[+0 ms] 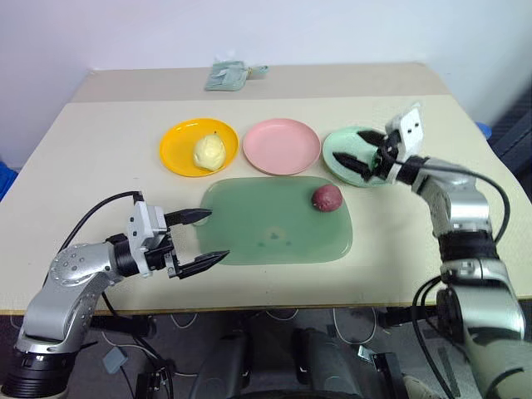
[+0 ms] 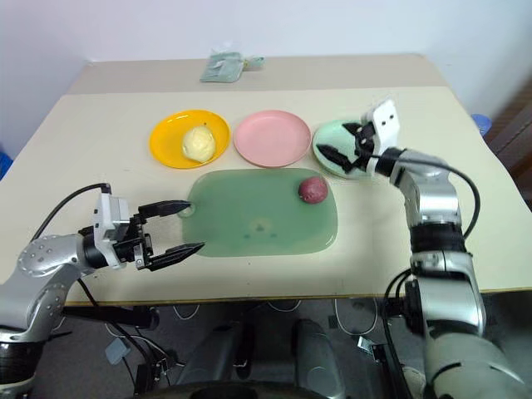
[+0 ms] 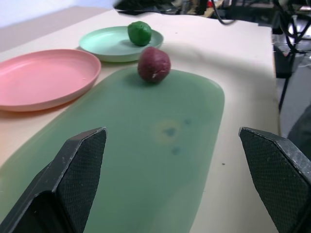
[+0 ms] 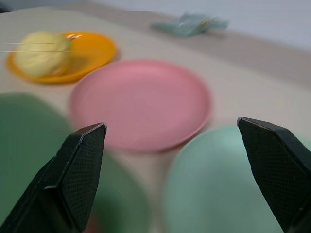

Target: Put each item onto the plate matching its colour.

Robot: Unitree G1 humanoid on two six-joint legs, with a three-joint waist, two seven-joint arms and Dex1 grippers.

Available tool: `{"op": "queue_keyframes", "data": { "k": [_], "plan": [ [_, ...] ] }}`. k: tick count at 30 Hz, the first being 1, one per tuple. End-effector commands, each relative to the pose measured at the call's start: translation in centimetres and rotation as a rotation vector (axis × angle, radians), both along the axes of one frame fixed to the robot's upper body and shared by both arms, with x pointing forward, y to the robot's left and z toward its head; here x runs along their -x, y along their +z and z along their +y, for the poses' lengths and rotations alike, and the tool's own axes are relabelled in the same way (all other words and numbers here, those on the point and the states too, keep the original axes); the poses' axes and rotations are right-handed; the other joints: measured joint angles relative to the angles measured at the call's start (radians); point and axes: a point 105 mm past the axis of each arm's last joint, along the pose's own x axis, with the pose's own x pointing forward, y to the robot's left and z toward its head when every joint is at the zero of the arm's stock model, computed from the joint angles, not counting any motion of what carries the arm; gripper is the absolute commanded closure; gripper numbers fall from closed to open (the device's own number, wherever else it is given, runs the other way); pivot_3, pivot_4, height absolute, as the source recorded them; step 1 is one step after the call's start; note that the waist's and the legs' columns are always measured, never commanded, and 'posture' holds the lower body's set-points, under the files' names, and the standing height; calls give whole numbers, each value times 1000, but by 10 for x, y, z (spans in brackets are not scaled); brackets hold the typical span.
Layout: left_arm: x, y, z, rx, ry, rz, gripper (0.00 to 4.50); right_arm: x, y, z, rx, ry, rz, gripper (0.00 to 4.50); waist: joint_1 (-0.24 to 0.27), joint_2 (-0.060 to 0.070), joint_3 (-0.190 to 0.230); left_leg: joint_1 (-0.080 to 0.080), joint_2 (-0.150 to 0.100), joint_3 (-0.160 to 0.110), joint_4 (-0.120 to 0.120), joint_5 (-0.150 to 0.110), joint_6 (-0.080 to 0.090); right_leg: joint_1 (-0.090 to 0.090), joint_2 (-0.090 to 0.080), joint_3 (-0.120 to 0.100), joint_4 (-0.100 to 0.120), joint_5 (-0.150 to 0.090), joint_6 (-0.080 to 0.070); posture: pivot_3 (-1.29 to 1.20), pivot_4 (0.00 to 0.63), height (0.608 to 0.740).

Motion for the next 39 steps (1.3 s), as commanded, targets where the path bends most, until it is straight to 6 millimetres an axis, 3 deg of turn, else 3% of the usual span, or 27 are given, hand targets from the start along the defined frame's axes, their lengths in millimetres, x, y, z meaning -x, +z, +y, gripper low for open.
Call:
{"op": "queue_keyframes", "data": {
  "k": [1, 8, 15, 20, 22, 23, 25, 26, 33, 39],
  "plan": [
    [-3, 7, -1, -6, -24, -42, 0, 21, 16, 10, -8, 54, -7, 100, -1, 0, 0, 0, 0, 0, 0, 0, 0, 0, 0, 0, 0, 0, 0, 0, 150, 740],
    [-6, 6, -3, -10, -47, -44, 0, 44, -17, 27, -13, 111, 171, 100, -2, 0, 0, 0, 0, 0, 0, 0, 0, 0, 0, 0, 0, 0, -1, 0, 150, 740],
    [-3, 8, -3, -10, -37, -46, 0, 41, -45, 34, -18, 101, 262, 100, -2, 0, 0, 0, 0, 0, 0, 0, 0, 0, 0, 0, 0, -2, -3, 0, 150, 740],
    [-1, 9, -3, -12, -24, -47, 0, 36, -52, 35, -17, 92, 278, 100, -1, 0, 0, 0, 0, 0, 0, 0, 0, 0, 0, 0, 0, -1, -2, 0, 150, 740],
    [0, 9, -2, -13, -17, -47, 0, 32, -53, 34, -15, 78, 272, 629, -1, 0, 0, 0, 0, 0, 0, 0, 0, 0, 0, 0, -1, -1, -2, 0, 150, 740],
    [1, 9, -2, -13, -13, -47, 0, 31, -53, 34, -14, 75, 269, 881, -2, 0, 0, 0, 0, 0, 0, 0, 0, 0, 0, 0, -1, -1, -2, 0, 150, 740],
    [1, 10, -2, -12, -7, -48, 0, 30, -51, 35, -12, 82, 258, 1857, -2, 0, 0, 0, 0, 0, 0, 0, 0, 0, 0, 0, -1, -1, -2, 0, 150, 740],
    [2, 10, -2, -10, -4, -48, 0, 29, -49, 35, -11, 84, 248, 2084, -2, 0, 0, 0, 0, 0, 0, 0, 0, 0, 0, 0, -1, -1, -2, 0, 150, 740],
    [3, 11, -4, -5, 8, -47, 0, 9, -3, 55, -88, 113, 79, 2160, -6, 0, 0, 0, 0, 0, 0, 0, 0, -1, 0, 0, 0, 0, 0, 0, 150, 740],
    [2, 13, -7, 1, 13, -53, 0, -39, 16, 82, -90, 63, -17, 2160, -7, 0, 0, 0, 0, 0, -1, 0, 0, -1, 0, 0, 0, 0, 0, 0, 150, 740]
  ]
}}
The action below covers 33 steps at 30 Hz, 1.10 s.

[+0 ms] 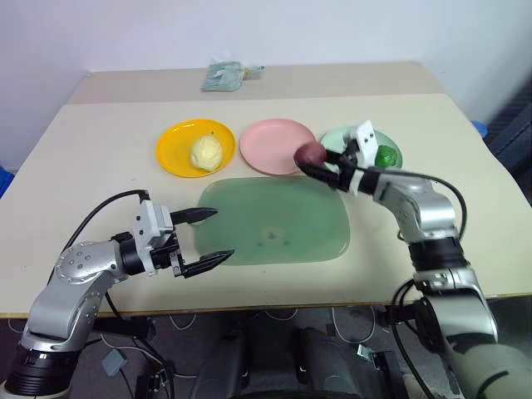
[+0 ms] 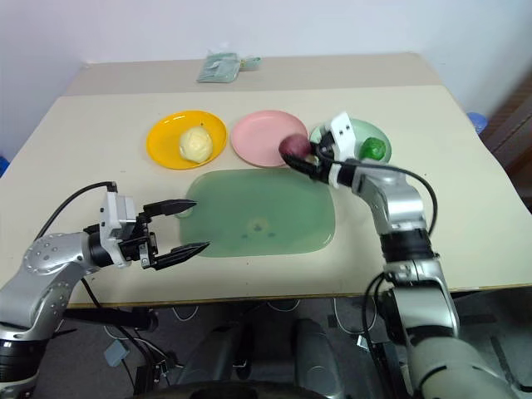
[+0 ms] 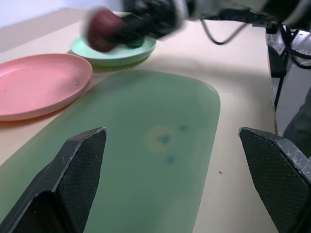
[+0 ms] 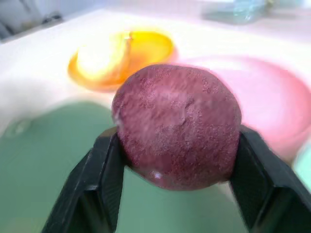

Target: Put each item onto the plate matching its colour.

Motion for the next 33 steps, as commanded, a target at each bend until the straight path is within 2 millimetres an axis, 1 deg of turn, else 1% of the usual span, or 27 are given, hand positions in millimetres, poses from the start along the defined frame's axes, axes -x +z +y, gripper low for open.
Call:
{"op": "queue_keyframes", "data": {
  "k": [1, 4, 7, 9, 11, 12, 14, 17, 22, 25, 28, 30, 31, 33],
  "plan": [
    [2, 11, -3, 6, -3, -42, 0, -24, 10, 12, -3, -42, -57, 2160, 2, 0, 0, 0, 0, 0, 0, 0, 0, 0, 0, 0, 0, 0, 0, 0, 150, 740],
    [4, 11, -2, 3, 15, -48, 0, -41, 6, 24, 8, -97, -43, 2160, 0, 0, 0, 0, 0, 0, -1, 0, 0, 0, 0, 0, 0, 0, 0, 0, 150, 740],
    [7, 12, 0, 5, 40, -54, 0, -48, 0, 31, 25, -129, -30, 2160, -1, 0, 0, 0, 0, 0, -1, 0, 0, -1, 0, 0, 0, 0, 0, 0, 150, 740],
    [9, 10, 2, -2, 63, -57, 0, -49, -5, 35, 33, -139, -17, 1110, -1, 0, 0, 0, 0, 0, -1, 0, -1, -1, 0, 0, 0, 0, 0, 0, 150, 740],
    [10, 11, 2, 7, 89, -64, 0, -50, -10, 37, 42, -143, -7, 325, -3, 0, 0, 0, 0, 0, -1, 0, -1, -1, 0, 0, 0, 0, 0, 0, 150, 740],
    [10, 11, 2, 12, 102, -68, 0, -50, -12, 37, 47, -147, -7, 30, -3, 0, 0, 0, 0, 0, -1, 0, -1, -1, 0, 0, 0, 0, 0, 0, 150, 740],
    [10, 11, 3, 25, 133, -66, 0, -51, -12, 34, 63, -164, -20, 30, -3, 1, 0, 0, 0, 0, -1, 0, -1, -1, 0, 0, 0, 0, 0, 0, 150, 740],
    [3, 10, 9, 51, 223, -65, 0, -52, -5, 27, 57, -182, -61, 30, -3, 1, 0, 0, 0, 0, -1, 1, -1, -1, 0, 0, 1, 0, 0, 0, 150, 740],
    [-22, 14, 25, 67, 459, -178, 0, -46, 11, 11, 31, -138, -167, 30, 1, 1, 0, 0, -1, 0, -1, 1, -1, -1, 0, 0, 1, 0, 0, 0, 150, 740],
    [-29, 8, 28, 98, 509, -165, 0, -30, 25, -5, 10, -97, -280, 30, 4, 0, 0, 0, -1, 0, -1, 1, -1, -1, 0, 0, 1, 0, 0, 0, 150, 740],
    [-32, 3, 29, 93, 535, -168, 0, -3, 26, -26, 9, -101, -322, 30, 7, 0, 0, 0, -1, -1, -1, 0, -1, 0, 0, 0, 1, 0, 0, 0, 150, 740],
    [-33, 1, 30, 81, 547, -166, 0, 17, 21, -39, 24, -126, -314, 30, 7, 0, 0, 0, -1, -1, -1, 0, -1, 0, 0, 0, 1, 0, 0, 0, 150, 740],
    [-32, -1, 29, 83, 552, -158, 0, 30, 12, -46, 54, -134, -303, 30, 7, 0, 0, 0, -1, -1, -1, 0, -1, 0, 0, 0, 1, 0, 0, 0, 150, 740],
    [-30, 3, 28, 108, 557, -160, 0, 58, -7, -61, 135, -149, -277, 30, 9, 1, 0, 0, -1, -1, -1, 0, -1, 0, 0, 0, 1, 0, 0, 0, 150, 740]
  ]
}}
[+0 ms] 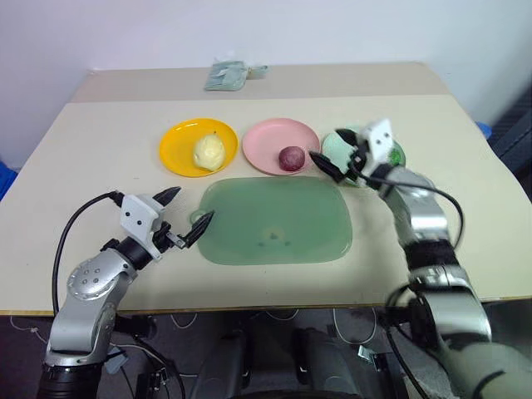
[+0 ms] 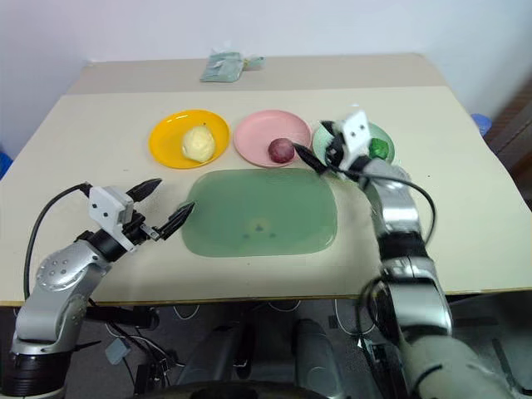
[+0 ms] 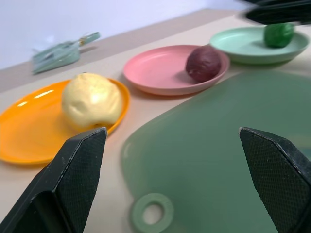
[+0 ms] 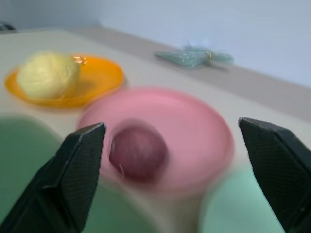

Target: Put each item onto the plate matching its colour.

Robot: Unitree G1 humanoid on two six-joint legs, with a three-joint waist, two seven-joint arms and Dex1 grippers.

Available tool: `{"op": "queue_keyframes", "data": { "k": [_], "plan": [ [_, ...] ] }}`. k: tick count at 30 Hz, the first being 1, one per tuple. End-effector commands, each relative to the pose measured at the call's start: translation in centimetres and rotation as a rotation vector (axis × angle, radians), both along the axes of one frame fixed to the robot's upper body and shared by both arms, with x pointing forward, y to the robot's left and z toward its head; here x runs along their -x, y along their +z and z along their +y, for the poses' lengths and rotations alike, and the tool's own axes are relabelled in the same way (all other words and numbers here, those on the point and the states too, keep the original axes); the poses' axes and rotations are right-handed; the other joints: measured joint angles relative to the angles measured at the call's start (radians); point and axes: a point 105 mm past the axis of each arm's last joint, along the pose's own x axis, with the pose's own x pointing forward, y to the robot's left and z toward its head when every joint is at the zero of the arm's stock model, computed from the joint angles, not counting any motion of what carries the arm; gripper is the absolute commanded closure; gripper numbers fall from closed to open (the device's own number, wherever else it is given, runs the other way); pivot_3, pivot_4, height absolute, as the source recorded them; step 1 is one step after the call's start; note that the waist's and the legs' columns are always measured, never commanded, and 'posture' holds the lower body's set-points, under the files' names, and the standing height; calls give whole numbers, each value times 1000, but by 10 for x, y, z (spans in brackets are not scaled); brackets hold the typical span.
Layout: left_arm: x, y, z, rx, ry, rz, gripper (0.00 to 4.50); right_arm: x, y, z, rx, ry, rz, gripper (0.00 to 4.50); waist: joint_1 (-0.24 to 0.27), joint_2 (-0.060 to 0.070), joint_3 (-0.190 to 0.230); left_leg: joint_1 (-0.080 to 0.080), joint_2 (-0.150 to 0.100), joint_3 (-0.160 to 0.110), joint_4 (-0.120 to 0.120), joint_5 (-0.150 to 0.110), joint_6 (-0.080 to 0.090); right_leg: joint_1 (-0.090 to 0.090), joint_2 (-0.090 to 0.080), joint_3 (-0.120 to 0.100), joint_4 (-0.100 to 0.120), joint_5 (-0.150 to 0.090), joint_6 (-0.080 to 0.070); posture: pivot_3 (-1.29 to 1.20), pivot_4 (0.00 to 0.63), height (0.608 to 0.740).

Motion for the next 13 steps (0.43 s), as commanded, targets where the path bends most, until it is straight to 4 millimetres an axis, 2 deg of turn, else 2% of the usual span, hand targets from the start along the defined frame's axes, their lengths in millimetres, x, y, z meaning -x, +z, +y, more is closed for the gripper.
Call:
{"op": "queue_keyframes", "data": {
  "k": [1, 5, 8, 13],
  "plan": [
    [5, 13, -5, 19, -2, -53, 0, 38, 7, -12, 72, -10, -43, 30, 1, 0, 0, 0, 0, 0, 0, 0, 0, 0, 0, 0, 0, 0, 0, 0, 150, 740],
    [16, 14, -8, 20, -20, -42, 0, 74, -14, -40, 147, -79, 27, 30, -1, 0, 0, 1, 0, 1, 1, 0, 0, 1, 0, 1, 0, 0, 0, 0, 150, 740],
    [20, 12, -6, 16, -27, -29, 0, 91, -19, -51, 169, -100, 66, 30, 0, 0, 0, 1, 1, 1, 1, 0, 0, 2, 0, 1, -1, -1, -1, 0, 150, 740],
    [21, 9, -6, 6, -43, -7, 0, 102, -14, -54, 148, -110, 84, 30, 2, 0, -1, 1, 1, 1, 2, 0, 0, 3, 0, 0, -2, -2, -3, 0, 150, 740]
  ]
}}
